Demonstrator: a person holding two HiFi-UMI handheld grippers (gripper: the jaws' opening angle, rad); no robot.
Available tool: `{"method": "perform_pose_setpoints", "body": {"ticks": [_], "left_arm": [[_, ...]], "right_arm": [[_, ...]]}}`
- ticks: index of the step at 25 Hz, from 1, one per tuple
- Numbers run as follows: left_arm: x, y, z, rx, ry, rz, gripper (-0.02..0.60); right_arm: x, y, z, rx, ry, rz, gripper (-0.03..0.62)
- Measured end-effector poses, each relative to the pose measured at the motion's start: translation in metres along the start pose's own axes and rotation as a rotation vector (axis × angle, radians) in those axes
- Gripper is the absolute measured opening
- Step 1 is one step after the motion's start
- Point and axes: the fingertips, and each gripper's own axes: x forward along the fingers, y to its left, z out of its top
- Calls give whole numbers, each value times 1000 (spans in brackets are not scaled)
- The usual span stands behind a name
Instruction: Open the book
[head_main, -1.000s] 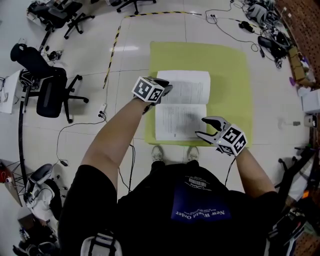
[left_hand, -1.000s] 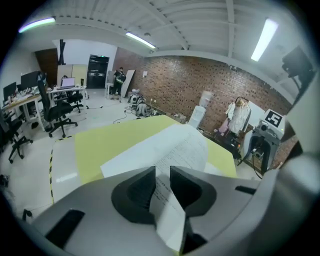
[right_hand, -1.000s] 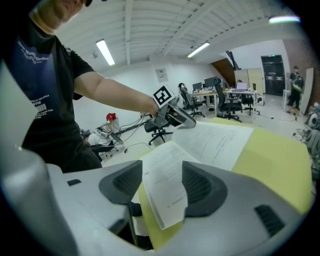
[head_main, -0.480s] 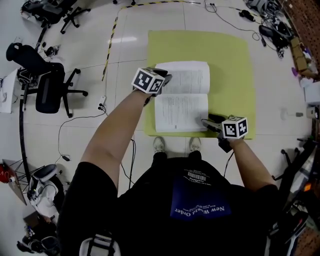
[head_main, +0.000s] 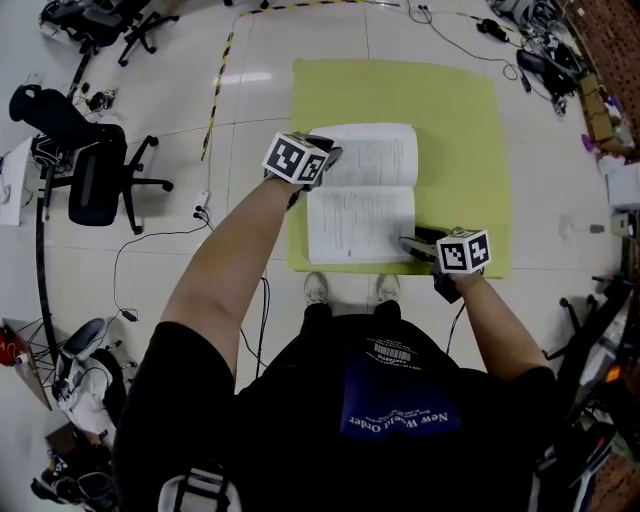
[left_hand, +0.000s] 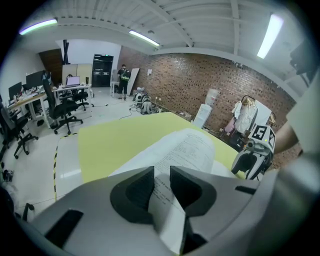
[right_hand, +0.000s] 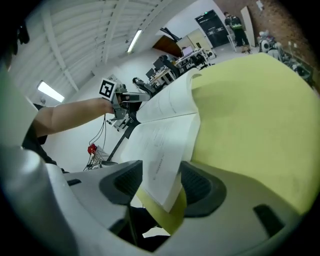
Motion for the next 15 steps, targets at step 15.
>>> {"method": "perform_pose_setpoints", "body": {"ticks": [15], "left_arm": [[14, 11, -8, -23, 0, -16, 91]], "right_arm": [[-17, 33, 55, 280, -373, 401, 230]]}}
